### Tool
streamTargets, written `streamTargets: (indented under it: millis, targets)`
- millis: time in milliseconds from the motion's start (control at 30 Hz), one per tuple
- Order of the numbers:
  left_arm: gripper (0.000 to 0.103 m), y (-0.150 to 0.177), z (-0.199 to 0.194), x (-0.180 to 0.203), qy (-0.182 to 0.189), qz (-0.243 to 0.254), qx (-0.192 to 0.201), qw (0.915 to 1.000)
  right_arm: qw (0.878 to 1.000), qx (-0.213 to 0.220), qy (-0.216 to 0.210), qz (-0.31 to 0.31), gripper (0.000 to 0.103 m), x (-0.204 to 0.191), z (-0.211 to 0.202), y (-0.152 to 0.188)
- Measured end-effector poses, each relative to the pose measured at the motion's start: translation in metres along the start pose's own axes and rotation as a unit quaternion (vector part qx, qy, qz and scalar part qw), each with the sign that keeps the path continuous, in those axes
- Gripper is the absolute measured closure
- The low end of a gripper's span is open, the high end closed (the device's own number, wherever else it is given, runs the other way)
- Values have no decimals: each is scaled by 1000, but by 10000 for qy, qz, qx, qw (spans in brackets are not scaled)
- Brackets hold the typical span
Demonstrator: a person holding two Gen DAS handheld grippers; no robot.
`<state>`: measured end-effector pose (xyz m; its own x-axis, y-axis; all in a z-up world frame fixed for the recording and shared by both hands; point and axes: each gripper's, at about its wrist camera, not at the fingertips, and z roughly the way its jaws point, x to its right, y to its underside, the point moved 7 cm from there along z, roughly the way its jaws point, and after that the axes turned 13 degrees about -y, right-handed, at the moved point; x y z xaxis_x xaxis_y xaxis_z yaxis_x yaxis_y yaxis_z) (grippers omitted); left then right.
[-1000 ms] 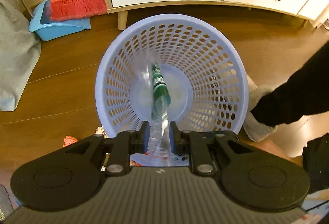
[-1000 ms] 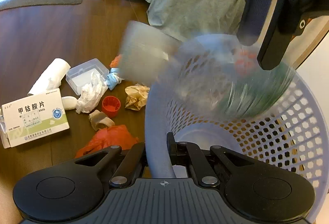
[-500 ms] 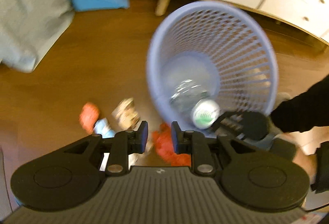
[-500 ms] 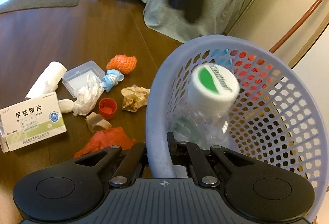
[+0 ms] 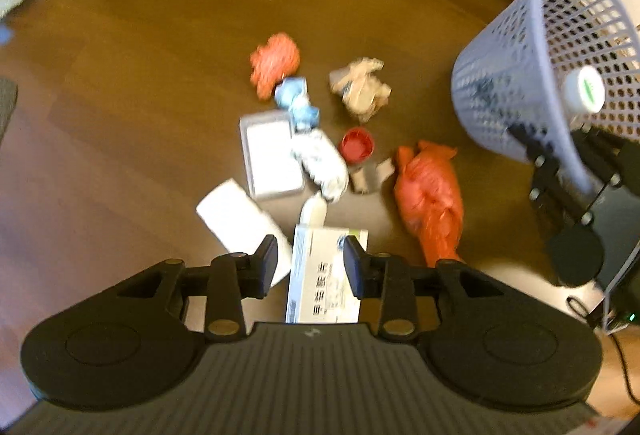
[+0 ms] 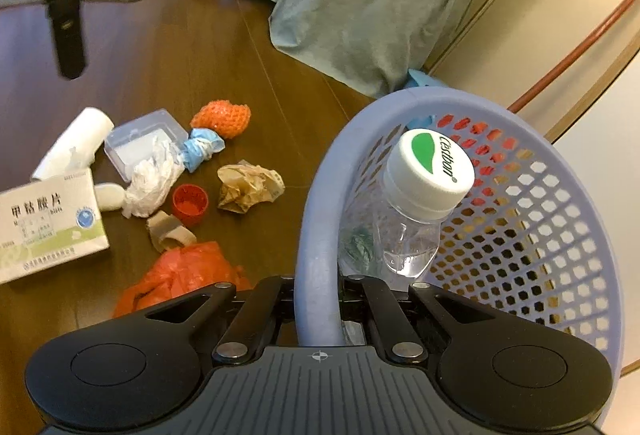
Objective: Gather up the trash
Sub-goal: 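Carry the bottle over the basket and open the left gripper, then grasp the white medicine box with the left gripper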
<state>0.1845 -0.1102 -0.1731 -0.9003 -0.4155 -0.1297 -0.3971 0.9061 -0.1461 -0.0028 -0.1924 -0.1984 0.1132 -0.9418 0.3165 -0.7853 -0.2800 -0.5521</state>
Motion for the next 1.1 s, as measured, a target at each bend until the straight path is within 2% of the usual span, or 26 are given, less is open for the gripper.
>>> streamTargets:
  millis: [233, 433, 600, 700, 733, 867, 1100]
  targets:
    - [69, 21, 13, 3, 109, 14, -121, 9999, 9984, -340, 317, -317, 103, 11, 8, 15]
    - [58, 26, 24, 2, 225, -207, -93, 9995, 9967, -578, 547, -137, 103, 35, 14, 31]
    - [50, 33, 38, -1, 303, -352, -73, 9989, 9966, -610, 531, -131, 103, 34, 14, 31]
    - [47, 40, 51, -3, 336, -279, -47, 9990, 9968, -617, 487, -110, 103, 29, 17, 29]
    - [47, 44, 56, -1, 456, 158, -47, 9988, 9969, -615, 477, -123, 103, 26, 18, 28]
    - [46, 51, 76, 3, 541, 252, -119, 9981, 9970, -603, 444, -188, 103, 21, 24, 27]
    - [43, 72, 107, 22, 471, 621, -309, 9965, 9972, -585, 452, -76, 103, 24, 28, 29]
